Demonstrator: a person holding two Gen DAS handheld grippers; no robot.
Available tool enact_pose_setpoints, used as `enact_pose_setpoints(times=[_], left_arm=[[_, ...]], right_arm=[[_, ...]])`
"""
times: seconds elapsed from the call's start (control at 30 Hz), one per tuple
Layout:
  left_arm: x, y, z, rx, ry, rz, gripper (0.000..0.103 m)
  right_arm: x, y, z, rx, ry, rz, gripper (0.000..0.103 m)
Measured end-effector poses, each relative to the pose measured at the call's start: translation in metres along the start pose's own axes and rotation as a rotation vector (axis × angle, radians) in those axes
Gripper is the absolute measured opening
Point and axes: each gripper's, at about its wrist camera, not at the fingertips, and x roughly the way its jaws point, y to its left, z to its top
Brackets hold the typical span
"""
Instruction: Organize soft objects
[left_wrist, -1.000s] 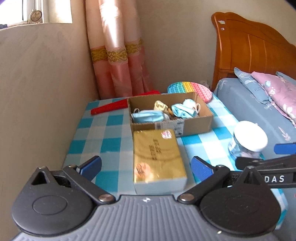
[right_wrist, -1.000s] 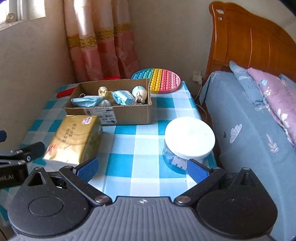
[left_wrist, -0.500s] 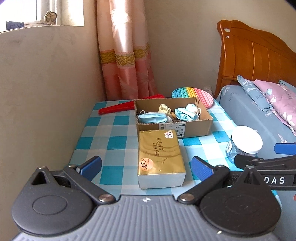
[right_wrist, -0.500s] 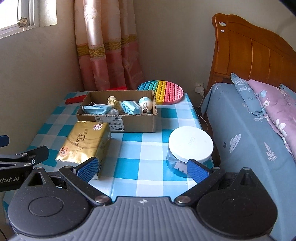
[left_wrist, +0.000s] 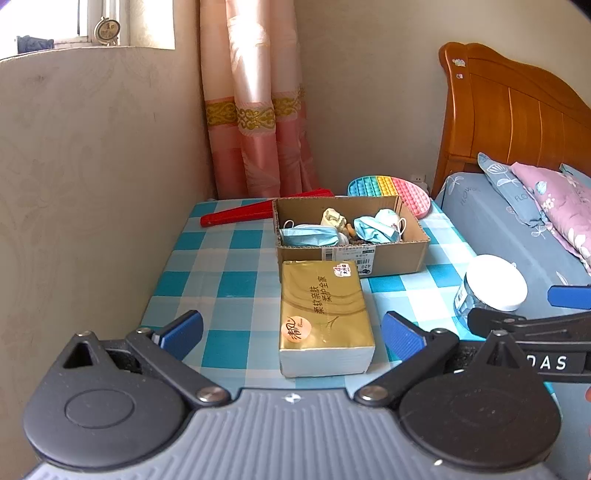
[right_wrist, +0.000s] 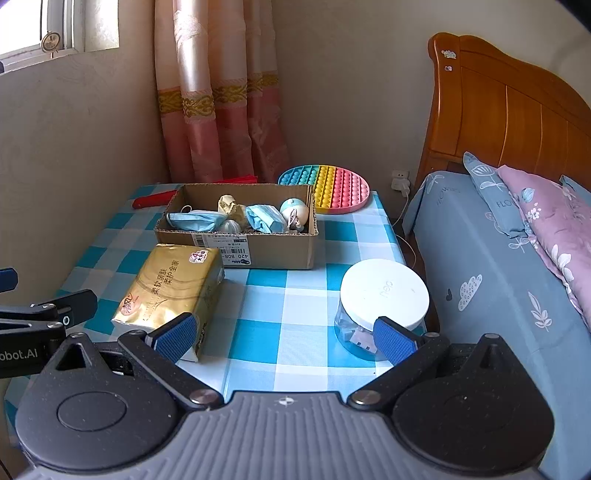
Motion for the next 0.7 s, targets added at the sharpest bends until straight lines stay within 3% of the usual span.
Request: enact_pose_setpoints(times=[0.7], left_arm=[[0.0029,-0.0011,0.0007,-0.004,0.002,0.000,0.102]], right_arm=[[0.0013,-0.0011,0.0011,-0.003,-0.004,-0.006,0.103]])
